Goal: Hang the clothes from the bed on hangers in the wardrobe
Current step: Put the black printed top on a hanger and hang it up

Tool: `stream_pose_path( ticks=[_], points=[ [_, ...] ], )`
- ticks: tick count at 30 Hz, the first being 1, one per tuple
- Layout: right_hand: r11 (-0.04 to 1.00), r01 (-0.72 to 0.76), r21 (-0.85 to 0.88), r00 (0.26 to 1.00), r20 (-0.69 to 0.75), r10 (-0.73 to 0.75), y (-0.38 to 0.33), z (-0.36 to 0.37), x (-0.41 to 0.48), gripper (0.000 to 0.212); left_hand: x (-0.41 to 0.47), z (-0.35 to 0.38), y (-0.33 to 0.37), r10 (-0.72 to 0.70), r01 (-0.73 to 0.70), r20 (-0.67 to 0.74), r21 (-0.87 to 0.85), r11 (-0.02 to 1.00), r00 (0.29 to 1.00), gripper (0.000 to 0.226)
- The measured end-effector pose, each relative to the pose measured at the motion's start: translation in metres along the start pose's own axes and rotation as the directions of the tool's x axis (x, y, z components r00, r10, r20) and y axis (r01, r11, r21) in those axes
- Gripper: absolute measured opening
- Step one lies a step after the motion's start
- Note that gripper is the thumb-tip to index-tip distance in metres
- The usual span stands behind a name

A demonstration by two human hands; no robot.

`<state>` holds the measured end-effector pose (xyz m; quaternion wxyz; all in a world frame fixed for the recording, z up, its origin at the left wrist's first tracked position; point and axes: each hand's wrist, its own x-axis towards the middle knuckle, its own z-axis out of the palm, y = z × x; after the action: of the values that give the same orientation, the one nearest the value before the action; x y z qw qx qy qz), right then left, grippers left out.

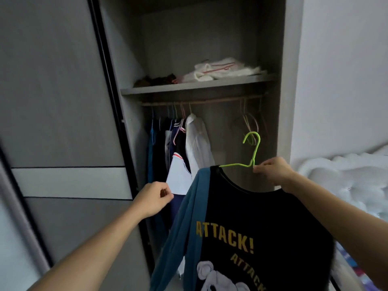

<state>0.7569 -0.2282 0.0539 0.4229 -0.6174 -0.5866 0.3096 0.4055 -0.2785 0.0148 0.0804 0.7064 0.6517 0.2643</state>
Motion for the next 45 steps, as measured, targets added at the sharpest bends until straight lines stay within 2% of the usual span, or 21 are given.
stream_pose_path(
  ticks=[5,9,15,19,23,29,32,36,38,41,44,45],
  points=[
    [0.967,-0.107,0.232,0.992,0.084,0.09,-0.035,0.021,0.061,0.02,0.054,0.003,-0.022,-0.002,0.002,0.015,0.009,1.0,1.0,0.01],
    [0.874,-0.155,0.461,0.982,0.17,0.084,-0.052,0.056,0.129,0.023,0.123,0.008,-0.03,0.043,-0.042,-0.019,0.024,0.999,0.999,0.01],
    [0.794,-0.157,0.587,0.981,0.186,0.056,-0.08,0.092,0.225,0.028,0.229,0.011,-0.038,0.078,-0.076,-0.043,0.043,0.996,0.996,0.007],
    [0.827,-0.052,0.56,0.998,0.065,0.019,-0.105,0.113,0.287,0.031,0.278,0.011,-0.047,0.106,-0.106,-0.1,0.001,0.994,0.989,0.005],
    [0.869,0.035,0.493,0.998,-0.06,-0.006,-0.134,0.137,0.342,0.029,0.322,0.0,-0.06,0.126,-0.123,-0.136,0.028,0.992,0.983,0.006],
    [0.921,0.088,0.38,0.976,-0.217,-0.004,-0.162,0.175,0.427,0.016,0.391,-0.017,-0.085,0.203,-0.196,-0.168,0.06,0.979,0.965,0.004],
    [0.936,0.096,0.34,0.963,-0.271,0.0,-0.174,0.19,0.462,0.022,0.425,-0.024,-0.101,0.26,-0.25,-0.167,0.076,0.965,0.951,0.007],
    [0.931,0.033,0.365,0.963,-0.26,0.068,-0.174,0.216,0.492,0.029,0.469,-0.031,-0.123,0.31,-0.303,-0.187,0.067,0.951,0.932,0.004],
    [0.947,-0.009,0.321,0.97,-0.227,0.086,-0.163,0.234,0.496,0.03,0.487,-0.03,-0.13,0.336,-0.331,-0.206,0.058,0.942,0.919,0.003],
    [0.973,0.058,0.224,0.981,-0.193,-0.014,-0.145,0.257,0.491,0.02,0.508,-0.023,-0.128,0.386,-0.375,-0.255,0.092,0.922,0.887,0.008],
    [0.974,0.138,0.177,0.984,-0.137,-0.115,-0.138,0.246,0.486,0.014,0.524,-0.013,-0.116,0.437,-0.44,-0.347,0.075,0.895,0.83,0.012],
    [0.984,0.163,0.07,0.975,-0.163,-0.15,-0.136,0.233,0.486,0.016,0.529,-0.01,-0.109,0.46,-0.467,-0.367,0.075,0.881,0.809,0.013]
  ],
)
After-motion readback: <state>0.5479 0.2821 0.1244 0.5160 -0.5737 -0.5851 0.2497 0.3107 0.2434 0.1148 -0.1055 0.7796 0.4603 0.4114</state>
